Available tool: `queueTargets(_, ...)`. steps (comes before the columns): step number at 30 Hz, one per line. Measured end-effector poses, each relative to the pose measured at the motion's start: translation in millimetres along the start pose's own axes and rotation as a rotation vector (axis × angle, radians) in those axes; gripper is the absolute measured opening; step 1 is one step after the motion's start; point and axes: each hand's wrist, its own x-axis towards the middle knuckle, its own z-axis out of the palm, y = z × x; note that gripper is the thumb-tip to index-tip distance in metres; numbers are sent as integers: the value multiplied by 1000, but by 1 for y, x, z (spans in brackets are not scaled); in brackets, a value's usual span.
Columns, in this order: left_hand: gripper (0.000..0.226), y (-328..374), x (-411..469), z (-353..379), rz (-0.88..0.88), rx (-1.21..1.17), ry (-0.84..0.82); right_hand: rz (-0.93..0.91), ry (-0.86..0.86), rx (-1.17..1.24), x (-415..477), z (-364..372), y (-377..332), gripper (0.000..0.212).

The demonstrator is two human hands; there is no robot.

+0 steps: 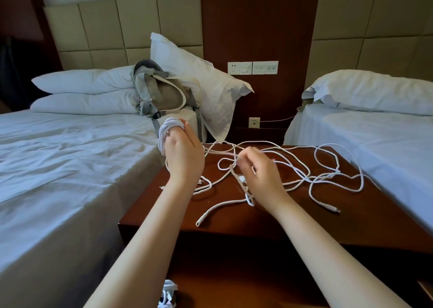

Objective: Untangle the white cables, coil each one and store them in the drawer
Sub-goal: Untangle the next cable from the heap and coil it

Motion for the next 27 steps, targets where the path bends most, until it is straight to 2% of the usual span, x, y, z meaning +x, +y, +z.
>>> queueTargets(2,30,-1,-2,1,26,76,-54,-47,104,-12,5,-12,1,17)
queueTargets(5,41,12,-5,1,49,19,-40,-142,146,-100,10,-29,-3,17)
queueTargets(7,43,19,-4,3,17,-118,-27,-124,202,-149,11,-38,-4,20)
queueTargets(8,42,21,-2,4,-41,-230,-77,-90,235,-168,12,-43,-3,20)
queueTargets(10,44,27,3,4,-207,-526,-311,-8,287,-241,11,-54,3,21)
queueTargets(12,64,33,5,3,-395,-809,-611,97,293,-321,7,-64,12,19)
queueTargets(13,69,37,3,4,-444,-886,-703,161,288,-351,5,-70,16,18)
queueTargets(17,63,43,-19,14,-497,-891,-884,372,179,-386,-9,-92,38,25)
queueTargets(20,60,46,-31,19,-535,-892,-1022,377,86,-405,-15,-99,43,33)
queueTargets(23,54,49,-30,17,-603,-964,-1159,294,45,-292,-8,-93,25,34)
queueTargets(27,45,54,-29,12,-659,-1030,-1308,155,-90,120,4,-83,-18,30)
